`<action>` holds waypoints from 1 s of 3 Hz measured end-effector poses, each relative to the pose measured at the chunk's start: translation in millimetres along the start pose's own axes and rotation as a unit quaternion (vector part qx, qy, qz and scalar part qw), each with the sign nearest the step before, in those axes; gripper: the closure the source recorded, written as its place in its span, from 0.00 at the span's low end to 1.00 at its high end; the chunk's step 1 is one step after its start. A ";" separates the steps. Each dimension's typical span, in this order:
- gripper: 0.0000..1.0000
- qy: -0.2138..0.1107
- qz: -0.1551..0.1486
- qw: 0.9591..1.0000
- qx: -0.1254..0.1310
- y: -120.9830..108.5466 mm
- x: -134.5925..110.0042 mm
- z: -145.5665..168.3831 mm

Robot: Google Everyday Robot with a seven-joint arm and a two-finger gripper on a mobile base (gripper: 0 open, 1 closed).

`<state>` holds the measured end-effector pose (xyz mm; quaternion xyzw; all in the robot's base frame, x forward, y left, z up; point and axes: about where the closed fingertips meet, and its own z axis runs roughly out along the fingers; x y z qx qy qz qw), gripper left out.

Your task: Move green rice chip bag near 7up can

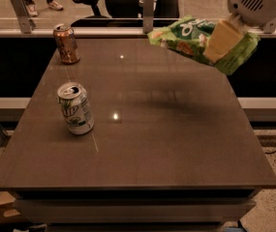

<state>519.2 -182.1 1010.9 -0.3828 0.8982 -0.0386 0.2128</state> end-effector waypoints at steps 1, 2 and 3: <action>1.00 0.000 -0.017 1.000 -0.026 9.3 10.1 25.9; 1.00 -0.008 -0.045 0.998 -0.044 25.9 14.4 41.1; 1.00 -0.017 -0.093 0.994 -0.063 51.1 10.4 52.3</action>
Offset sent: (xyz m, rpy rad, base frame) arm -0.0202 0.0233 -0.0729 0.0372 0.0574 0.1966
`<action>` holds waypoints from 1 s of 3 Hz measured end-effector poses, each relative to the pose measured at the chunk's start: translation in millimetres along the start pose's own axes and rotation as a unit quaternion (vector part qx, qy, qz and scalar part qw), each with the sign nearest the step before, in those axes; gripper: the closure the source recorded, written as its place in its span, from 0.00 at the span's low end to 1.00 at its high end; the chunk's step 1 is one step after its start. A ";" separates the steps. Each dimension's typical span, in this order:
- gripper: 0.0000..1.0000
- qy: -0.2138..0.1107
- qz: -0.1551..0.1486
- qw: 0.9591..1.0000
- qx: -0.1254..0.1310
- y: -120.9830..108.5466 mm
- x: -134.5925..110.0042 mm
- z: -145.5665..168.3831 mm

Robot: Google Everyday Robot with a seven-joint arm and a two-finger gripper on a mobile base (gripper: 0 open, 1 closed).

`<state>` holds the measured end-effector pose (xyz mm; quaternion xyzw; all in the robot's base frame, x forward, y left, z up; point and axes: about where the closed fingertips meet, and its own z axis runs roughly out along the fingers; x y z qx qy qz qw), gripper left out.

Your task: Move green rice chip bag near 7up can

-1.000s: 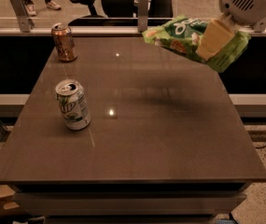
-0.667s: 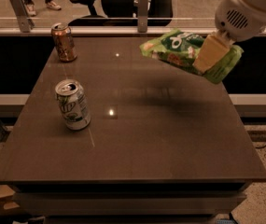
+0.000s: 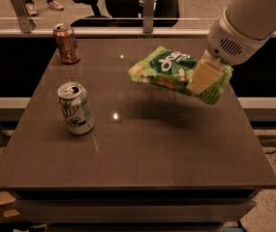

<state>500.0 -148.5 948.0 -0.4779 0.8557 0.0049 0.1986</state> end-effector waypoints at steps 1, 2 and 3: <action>1.00 -0.008 -0.056 0.998 -0.015 19.5 -12.1 6.8; 1.00 -0.005 -0.094 0.995 -0.032 34.2 -16.5 10.5; 1.00 0.000 -0.112 0.992 -0.058 43.7 -11.3 19.3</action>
Offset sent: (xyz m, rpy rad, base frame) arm -0.0287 0.0468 -0.0141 -0.0423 0.0245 0.2927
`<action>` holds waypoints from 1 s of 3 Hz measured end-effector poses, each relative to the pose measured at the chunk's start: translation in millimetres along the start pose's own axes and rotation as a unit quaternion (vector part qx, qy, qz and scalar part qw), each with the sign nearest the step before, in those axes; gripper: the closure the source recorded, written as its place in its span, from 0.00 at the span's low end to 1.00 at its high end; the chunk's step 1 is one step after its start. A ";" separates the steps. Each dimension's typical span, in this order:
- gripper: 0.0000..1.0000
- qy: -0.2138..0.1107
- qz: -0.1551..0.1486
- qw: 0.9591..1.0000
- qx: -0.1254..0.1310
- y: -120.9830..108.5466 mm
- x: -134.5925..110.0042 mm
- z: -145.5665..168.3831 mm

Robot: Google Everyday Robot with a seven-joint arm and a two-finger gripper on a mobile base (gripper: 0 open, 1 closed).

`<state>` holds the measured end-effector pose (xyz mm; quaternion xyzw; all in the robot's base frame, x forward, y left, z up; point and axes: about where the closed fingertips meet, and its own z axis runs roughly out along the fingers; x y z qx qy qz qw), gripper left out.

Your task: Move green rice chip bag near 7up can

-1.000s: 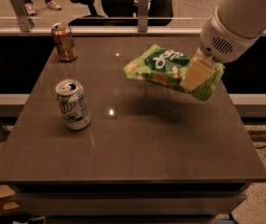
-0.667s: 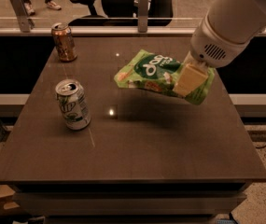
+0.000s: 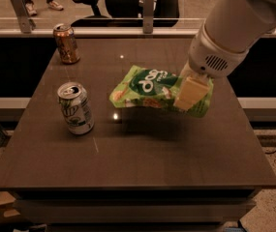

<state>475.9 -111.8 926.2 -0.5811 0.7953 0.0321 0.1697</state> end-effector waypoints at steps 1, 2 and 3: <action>1.00 0.000 0.004 1.000 -0.025 2.8 9.2 17.8; 1.00 0.004 0.007 0.999 -0.046 6.2 15.7 38.5; 1.00 -0.001 -0.001 0.998 -0.055 13.9 13.6 56.4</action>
Offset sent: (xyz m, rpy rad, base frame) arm -0.0011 -0.0034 -0.0690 0.0285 0.1457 0.0175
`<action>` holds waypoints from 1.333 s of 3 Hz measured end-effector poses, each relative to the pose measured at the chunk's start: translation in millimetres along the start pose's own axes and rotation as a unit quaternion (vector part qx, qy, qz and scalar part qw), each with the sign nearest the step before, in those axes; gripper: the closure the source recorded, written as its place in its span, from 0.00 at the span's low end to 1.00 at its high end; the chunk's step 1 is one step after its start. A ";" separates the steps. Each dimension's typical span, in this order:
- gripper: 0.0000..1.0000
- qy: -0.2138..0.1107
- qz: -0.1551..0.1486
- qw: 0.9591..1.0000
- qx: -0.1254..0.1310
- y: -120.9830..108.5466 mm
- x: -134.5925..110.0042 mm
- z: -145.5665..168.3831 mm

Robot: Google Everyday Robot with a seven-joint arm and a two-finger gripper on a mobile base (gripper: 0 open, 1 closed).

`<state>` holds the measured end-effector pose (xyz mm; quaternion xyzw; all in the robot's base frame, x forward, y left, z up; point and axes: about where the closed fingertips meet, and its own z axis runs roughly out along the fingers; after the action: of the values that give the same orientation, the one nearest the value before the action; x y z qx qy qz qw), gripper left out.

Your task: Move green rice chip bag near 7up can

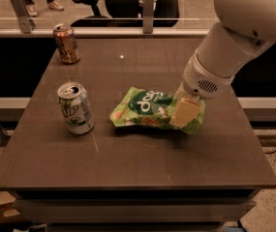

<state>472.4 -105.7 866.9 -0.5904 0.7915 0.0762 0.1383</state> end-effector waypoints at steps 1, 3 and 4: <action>1.00 -0.011 -0.023 1.000 0.002 11.8 -12.9 6.4; 0.82 -0.017 -0.040 0.999 0.005 22.0 -24.1 7.2; 0.59 -0.017 -0.041 0.999 0.005 22.3 -24.4 7.9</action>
Offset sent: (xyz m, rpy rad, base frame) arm -0.0219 0.0456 0.0048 0.0290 -0.0715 0.1081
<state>458.6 -74.7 866.0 -0.6201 0.7647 0.0769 0.1577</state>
